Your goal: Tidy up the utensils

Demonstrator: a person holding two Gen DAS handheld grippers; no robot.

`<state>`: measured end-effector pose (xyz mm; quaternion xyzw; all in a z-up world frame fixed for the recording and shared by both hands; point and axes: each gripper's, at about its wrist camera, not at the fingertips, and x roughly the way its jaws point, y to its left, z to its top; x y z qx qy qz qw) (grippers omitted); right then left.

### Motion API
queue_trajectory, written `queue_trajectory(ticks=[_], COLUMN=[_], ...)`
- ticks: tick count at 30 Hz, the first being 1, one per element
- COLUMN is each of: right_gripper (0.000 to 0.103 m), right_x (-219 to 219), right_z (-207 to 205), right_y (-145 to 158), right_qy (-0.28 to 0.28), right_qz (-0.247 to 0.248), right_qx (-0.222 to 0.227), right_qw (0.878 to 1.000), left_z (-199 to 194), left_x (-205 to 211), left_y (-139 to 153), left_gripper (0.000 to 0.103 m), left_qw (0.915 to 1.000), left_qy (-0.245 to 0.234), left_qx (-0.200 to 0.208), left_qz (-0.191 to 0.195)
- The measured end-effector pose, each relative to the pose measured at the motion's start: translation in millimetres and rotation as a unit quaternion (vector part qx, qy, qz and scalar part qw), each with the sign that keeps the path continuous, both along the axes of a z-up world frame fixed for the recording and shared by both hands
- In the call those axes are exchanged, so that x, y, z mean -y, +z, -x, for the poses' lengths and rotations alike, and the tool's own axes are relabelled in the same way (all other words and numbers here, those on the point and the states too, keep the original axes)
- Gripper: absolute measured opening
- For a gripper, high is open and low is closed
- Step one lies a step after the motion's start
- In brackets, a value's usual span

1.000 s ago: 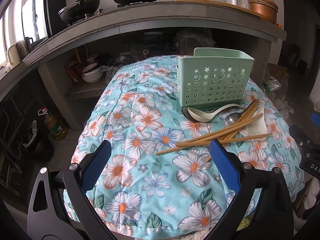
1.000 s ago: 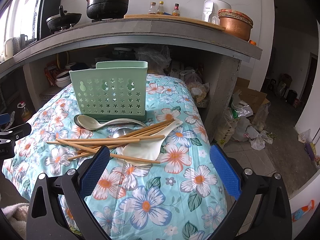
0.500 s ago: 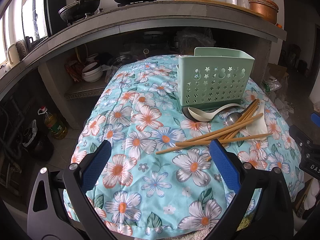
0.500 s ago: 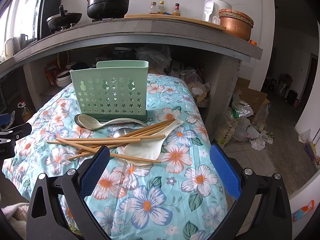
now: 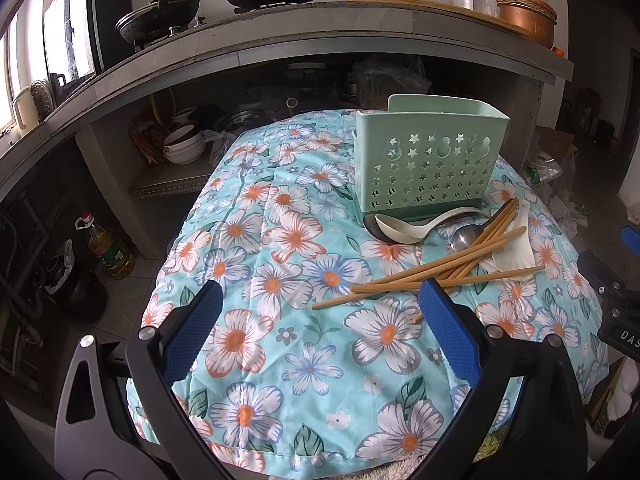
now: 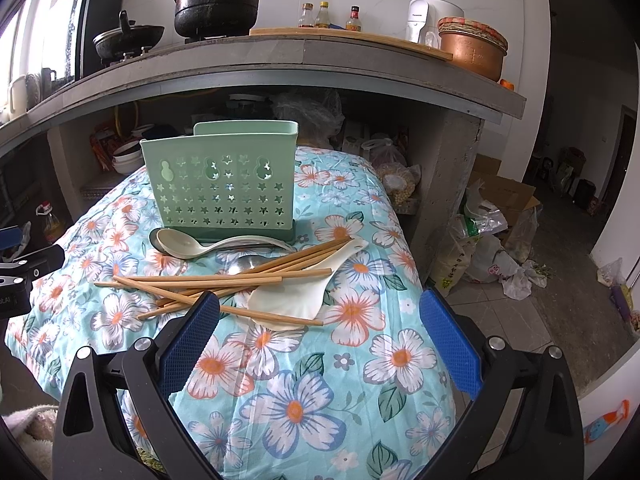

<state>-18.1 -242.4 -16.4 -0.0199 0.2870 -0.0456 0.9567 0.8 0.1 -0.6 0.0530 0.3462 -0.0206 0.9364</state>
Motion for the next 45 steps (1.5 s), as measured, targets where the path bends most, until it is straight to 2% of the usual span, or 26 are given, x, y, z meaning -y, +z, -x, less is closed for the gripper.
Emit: queue_trajectory(ticks=[26, 33, 39, 45], right_gripper=[0.098, 0.098, 0.098, 0.098], right_x=[-2, -11, -20, -21], right_z=[0, -3, -6, -13], right_y=[-2, -9, -14, -16], right_qy=[0.001, 0.005, 0.006, -0.014], right_qz=[-0.001, -0.002, -0.001, -0.037], right_qx=[-0.002, -0.006, -0.009, -0.003], right_qw=[1.000, 1.000, 1.000, 0.999], left_z=[-3, 0, -12, -37], left_x=[1, 2, -1, 1], left_y=[1, -5, -17, -28], left_gripper=[0.095, 0.095, 0.095, 0.095], left_qw=[1.0000, 0.9993, 0.9961, 0.9902], left_qy=[-0.001, -0.027, -0.048, -0.076], left_qx=[-0.003, -0.003, -0.043, -0.077], left_qz=[0.002, 0.025, 0.060, 0.088])
